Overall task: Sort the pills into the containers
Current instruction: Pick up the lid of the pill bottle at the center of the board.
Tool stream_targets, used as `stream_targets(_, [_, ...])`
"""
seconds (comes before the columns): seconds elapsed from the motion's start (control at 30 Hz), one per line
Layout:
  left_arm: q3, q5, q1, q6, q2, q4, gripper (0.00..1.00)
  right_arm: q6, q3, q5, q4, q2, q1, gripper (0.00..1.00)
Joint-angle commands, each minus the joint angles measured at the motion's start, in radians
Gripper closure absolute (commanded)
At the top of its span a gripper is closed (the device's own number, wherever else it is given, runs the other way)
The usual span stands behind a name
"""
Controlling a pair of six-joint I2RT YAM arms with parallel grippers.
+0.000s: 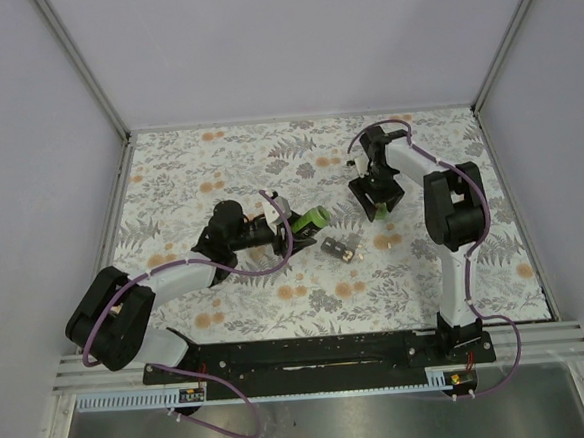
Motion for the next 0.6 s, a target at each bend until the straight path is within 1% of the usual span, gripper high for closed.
stream_targets(0.0, [0.041, 0.000, 0.004, 0.012, -0.036, 0.046, 1.00, 0.064, -0.032, -0.022, 0.104, -0.067, 0.012, 0.28])
stream_targets(0.3, [0.040, 0.000, 0.004, 0.012, -0.036, 0.046, 1.00, 0.093, -0.032, -0.019, 0.121, -0.054, 0.010, 0.33])
stream_targets(0.57, [0.043, 0.003, 0.004, 0.009, -0.035, 0.047, 1.00, 0.107, -0.003, -0.015, 0.101, -0.038, 0.012, 0.33])
